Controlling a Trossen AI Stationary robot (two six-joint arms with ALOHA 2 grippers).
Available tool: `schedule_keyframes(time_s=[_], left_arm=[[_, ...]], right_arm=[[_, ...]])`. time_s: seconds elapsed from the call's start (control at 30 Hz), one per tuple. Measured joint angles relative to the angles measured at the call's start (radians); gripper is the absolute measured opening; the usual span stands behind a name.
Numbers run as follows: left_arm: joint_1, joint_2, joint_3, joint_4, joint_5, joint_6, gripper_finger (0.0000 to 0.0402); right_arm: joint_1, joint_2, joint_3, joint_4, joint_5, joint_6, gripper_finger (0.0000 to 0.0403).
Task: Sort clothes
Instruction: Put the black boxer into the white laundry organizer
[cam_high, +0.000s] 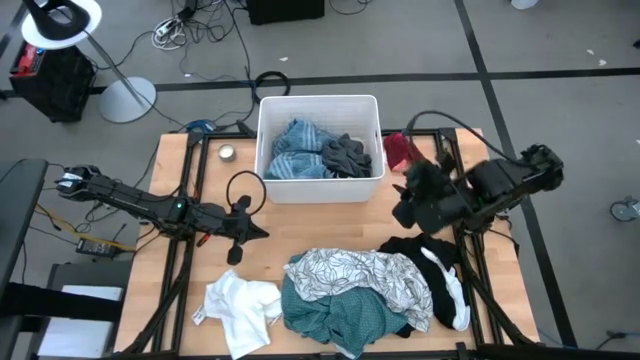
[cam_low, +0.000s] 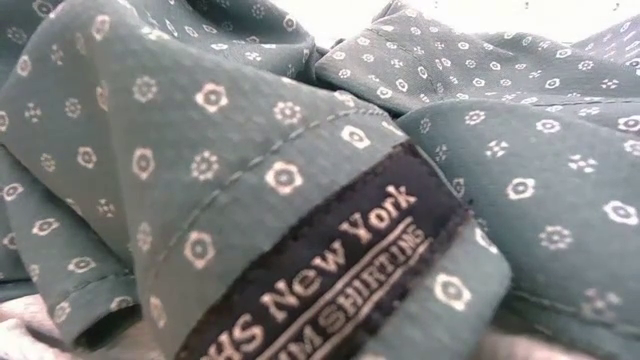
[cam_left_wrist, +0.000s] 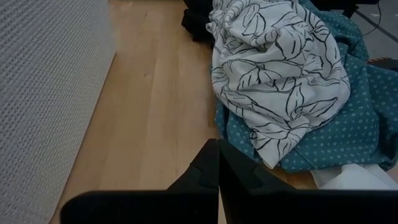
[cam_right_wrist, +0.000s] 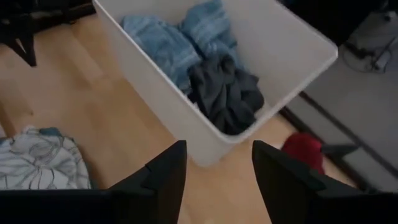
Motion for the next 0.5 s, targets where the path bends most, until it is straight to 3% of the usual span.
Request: schedule_keyframes(time_s=[0.23, 0.5], left_arm=[[0.000, 0.000, 0.000, 0.003, 0.000, -0.003, 0.0004], [0.000, 0.000, 0.000, 0.003, 0.001, -0.013, 0.0004]], right_arm=[[0.138, -0.176, -0.337, 0.047, -0.034, 0.349, 0.0173], [0.180, -0.249, -0.601, 0.109, -0.296, 0.564, 0.0172]])
